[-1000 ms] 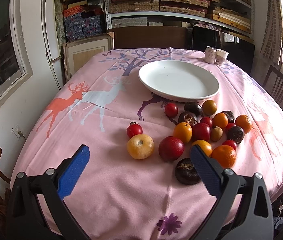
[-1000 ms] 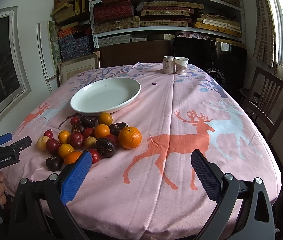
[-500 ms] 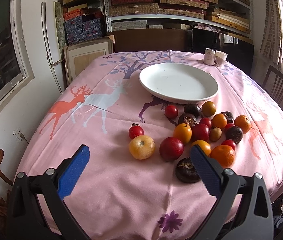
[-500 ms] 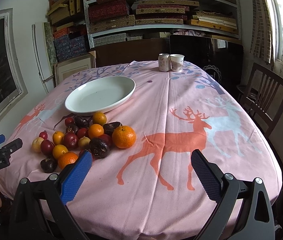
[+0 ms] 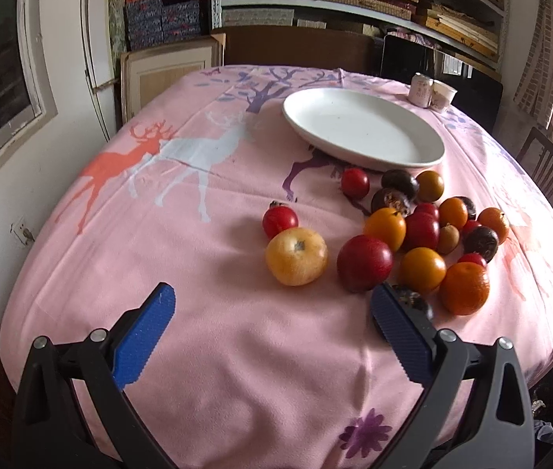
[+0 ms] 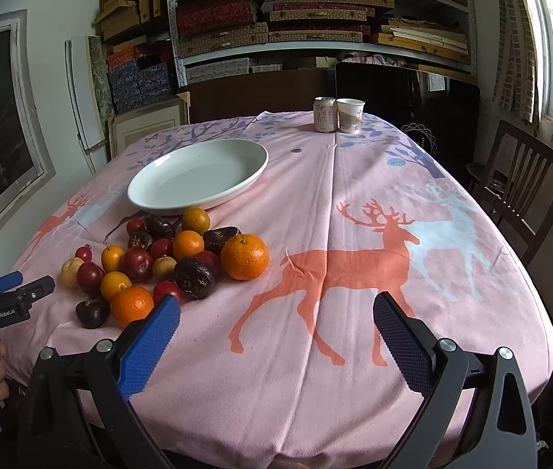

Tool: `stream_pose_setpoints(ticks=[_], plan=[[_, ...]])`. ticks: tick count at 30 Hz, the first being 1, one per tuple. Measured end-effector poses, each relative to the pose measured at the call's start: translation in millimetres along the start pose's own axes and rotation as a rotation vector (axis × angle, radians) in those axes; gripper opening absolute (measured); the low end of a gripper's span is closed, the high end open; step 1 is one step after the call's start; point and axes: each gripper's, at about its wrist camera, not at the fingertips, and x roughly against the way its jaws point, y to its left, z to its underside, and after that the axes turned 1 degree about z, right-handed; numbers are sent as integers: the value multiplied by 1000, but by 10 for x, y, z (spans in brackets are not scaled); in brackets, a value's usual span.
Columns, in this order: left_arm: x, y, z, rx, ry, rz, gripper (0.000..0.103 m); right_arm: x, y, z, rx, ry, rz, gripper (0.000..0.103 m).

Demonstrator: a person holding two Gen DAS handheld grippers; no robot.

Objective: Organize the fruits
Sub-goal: 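Grasp the yellow round fruit with the left tool while the right tool grasps a mandarin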

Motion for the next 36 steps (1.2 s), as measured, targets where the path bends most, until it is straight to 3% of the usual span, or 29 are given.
stream_pose_setpoints(ticks=[5,9,11,12,15,19,23,25,29,33,36], plan=[[-229,-2,8,-46,-7,-58,99,-136,-38,46,-23,50,-27,99],[-352,-93,-15,-92,-31,-59,95,-165,-17,57,-3,50,-22,99],[-397,-97,-78,-112,-44,-40,75,-177,-12,60,5,50,-19,99],[-433,-94,-99,-114,-27,13,58,-185,-12,61,9,52,-17,99],[-457,-113,-137,-112,-22,71,42,-222,11,81,41,51,-8,99],[-420,-157,-68,-122,-39,58,42,-325,87,84,96,46,-27,94],[-345,-140,7,-122,-54,59,42,-559,39,-63,44,99,-111,72],[-309,-130,43,-128,-60,45,42,-707,46,-148,25,131,-132,66],[-270,-70,70,-120,-60,43,42,-976,117,-274,49,158,-88,62],[-247,-24,69,-108,-62,44,42,-1209,126,-322,-1,213,-146,58],[-231,-26,72,-112,-71,41,42,-1276,162,-334,-2,206,-165,48]])
